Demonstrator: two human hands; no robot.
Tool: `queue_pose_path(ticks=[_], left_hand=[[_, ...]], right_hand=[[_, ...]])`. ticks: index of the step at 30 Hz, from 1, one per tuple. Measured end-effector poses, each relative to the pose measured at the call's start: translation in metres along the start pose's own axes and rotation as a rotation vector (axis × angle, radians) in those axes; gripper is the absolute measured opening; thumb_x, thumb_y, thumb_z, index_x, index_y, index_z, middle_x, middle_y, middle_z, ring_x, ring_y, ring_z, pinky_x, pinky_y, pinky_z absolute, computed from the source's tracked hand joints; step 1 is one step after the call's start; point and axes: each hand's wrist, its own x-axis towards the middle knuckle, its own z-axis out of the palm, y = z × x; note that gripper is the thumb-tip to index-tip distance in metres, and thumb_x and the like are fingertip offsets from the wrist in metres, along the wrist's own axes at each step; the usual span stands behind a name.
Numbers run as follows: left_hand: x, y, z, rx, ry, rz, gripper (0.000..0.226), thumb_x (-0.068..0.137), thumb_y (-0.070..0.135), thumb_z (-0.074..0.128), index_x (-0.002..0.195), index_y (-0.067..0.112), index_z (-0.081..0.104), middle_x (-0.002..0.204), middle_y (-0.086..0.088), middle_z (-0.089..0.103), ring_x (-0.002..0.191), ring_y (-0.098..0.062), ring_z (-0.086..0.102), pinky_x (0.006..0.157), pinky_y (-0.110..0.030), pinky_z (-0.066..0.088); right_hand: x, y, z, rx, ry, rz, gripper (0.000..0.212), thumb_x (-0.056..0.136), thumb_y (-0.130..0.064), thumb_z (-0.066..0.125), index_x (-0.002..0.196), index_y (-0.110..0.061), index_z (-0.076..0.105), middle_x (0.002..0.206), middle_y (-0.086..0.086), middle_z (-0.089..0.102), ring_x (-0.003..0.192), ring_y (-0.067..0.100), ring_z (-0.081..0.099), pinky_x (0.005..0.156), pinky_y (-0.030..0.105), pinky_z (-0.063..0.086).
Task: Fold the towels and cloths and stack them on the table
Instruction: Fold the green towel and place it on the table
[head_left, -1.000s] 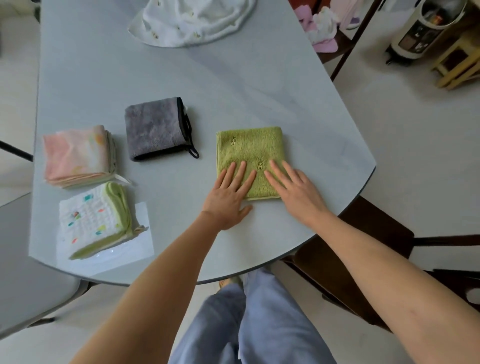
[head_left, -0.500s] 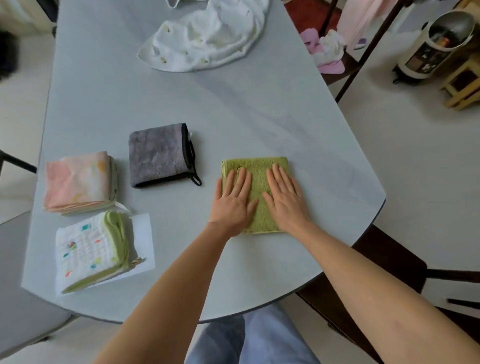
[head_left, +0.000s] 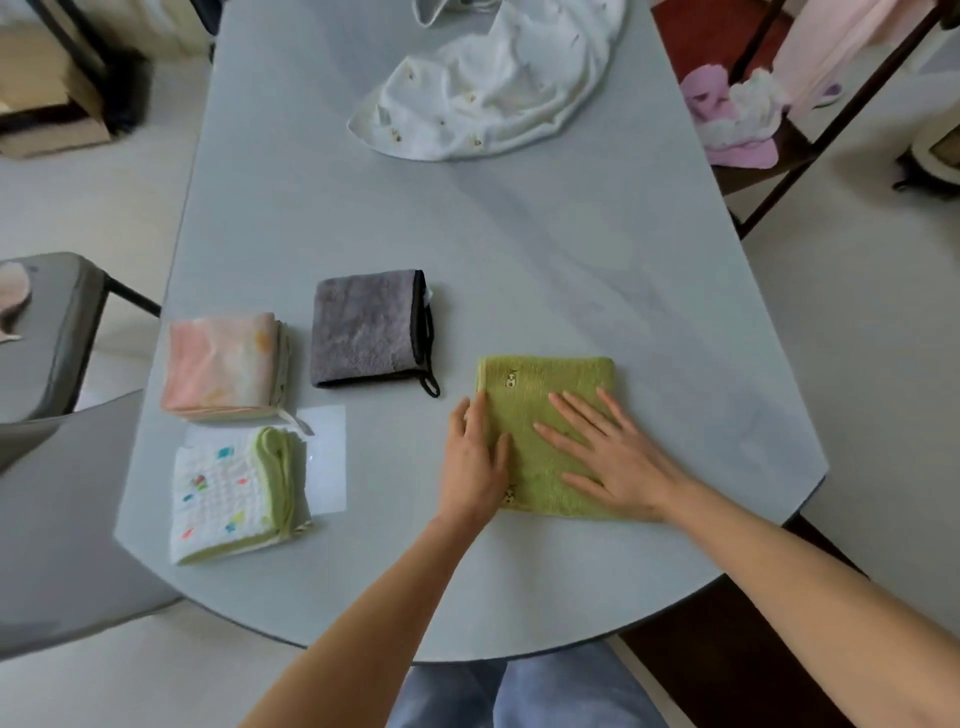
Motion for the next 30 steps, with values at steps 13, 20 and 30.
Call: queue_pose_path(ticks=[13,20,30], left_hand=[[0.018,0.007,-0.045,-0.322,-0.172,-0.576,0.039,0.090,0.040,0.060,0.108,0.006,0.061,0.108,-0.009,0.067,0.098,-0.025,0.064,0.089,-0.041,0.053],[-0.014,-0.033,-0.090,-0.125,0.042,-0.549,0.042,0.097,0.047,0.046,0.107,0.006,0.052,0.108,-0.011,0.061,0.098,-0.026,0.057,0.088,-0.039,0.047],[-0.032,-0.063,-0.120,-0.034,0.167,-0.652,0.037,0.097,0.047,0.043,0.096,0.010,0.046,0.106,-0.013,0.061,0.095,-0.029,0.058,0.080,-0.038,0.047]], right_hand=[[0.070,-0.012,-0.045,1.005,0.074,1.208,0.068,0.070,-0.035,0.083,0.118,0.000,0.051,0.118,0.017,0.062,0.108,0.031,0.061,0.090,0.037,0.048],[0.104,-0.058,-0.054,1.239,-0.010,0.922,0.050,0.072,-0.023,0.082,0.112,-0.007,0.058,0.108,0.008,0.066,0.097,0.023,0.064,0.086,0.034,0.051],[0.157,-0.109,-0.059,1.041,-0.044,0.838,0.041,0.079,-0.022,0.075,0.108,-0.003,0.053,0.106,0.013,0.065,0.096,0.029,0.061,0.075,0.030,0.042]])
